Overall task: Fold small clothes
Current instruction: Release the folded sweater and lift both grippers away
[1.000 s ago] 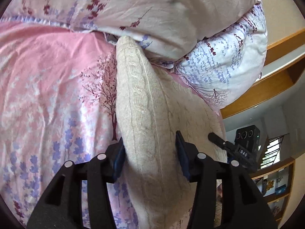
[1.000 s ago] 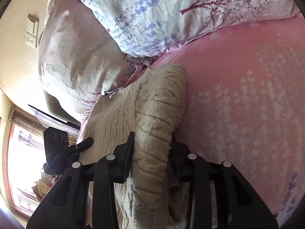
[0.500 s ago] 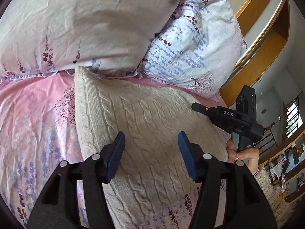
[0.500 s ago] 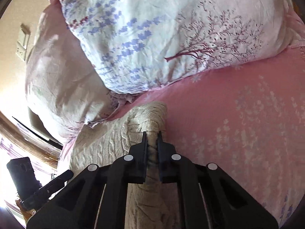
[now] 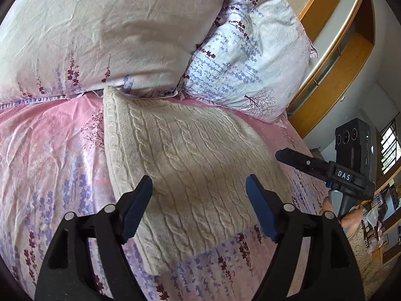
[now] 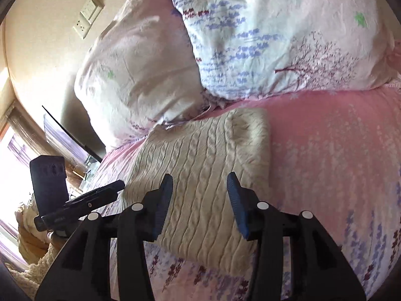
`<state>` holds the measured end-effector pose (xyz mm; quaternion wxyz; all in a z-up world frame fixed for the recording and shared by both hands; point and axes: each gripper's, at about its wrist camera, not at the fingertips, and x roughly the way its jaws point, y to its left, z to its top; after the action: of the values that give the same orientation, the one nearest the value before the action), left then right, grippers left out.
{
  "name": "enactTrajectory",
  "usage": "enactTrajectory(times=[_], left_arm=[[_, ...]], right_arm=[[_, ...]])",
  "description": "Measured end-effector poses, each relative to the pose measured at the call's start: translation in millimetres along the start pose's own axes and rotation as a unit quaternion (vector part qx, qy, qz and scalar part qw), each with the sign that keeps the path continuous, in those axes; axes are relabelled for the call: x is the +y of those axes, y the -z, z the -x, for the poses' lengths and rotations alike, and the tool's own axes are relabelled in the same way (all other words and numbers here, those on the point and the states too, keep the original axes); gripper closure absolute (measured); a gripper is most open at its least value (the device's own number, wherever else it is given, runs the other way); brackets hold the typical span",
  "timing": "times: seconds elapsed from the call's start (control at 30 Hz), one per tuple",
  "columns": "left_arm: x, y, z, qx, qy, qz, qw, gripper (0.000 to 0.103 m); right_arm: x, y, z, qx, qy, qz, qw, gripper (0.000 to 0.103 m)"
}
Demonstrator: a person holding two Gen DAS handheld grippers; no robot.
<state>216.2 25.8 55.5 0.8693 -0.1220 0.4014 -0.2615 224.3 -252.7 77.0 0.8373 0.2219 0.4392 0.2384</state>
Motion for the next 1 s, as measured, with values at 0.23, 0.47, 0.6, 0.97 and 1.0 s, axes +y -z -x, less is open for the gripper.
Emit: enactTrajectory(times=[0.23,0.47,0.6,0.97,1.0], left_arm=[[-13.9,8.4,-20.3,-0.008,-0.063,-0.031,0.9975,0.012],[-23.3,26.2,12.3,-0.028,-0.127,-0.047,0.9903,0.002],[-10.2,51.5,33.9,-0.023,-0.19,-0.03,0.981,0.002],[4.8,100.5,34.2,0.03,-0.242,0.016,0.9697,0.002],[3.3,102.1,31.9,0.035,-0.246,0.013,0.9687,0.002]], right_arm=[[-19.2,16.3,-23.6,0.014,0.001,-0.05,0.999,0.055],[8.6,32.6,23.1,-0.046,0.081,-0.006,0.996,0.009],[20.8,54.2,47.8,-0.088,0.138,0.022,0.986,0.001],[34.0,96.5,24.5,-0.014,0.184,0.022,0.983,0.001],[36.0,99.6,21.2,-0.009,0.197,0.027,0.98,0.001]])
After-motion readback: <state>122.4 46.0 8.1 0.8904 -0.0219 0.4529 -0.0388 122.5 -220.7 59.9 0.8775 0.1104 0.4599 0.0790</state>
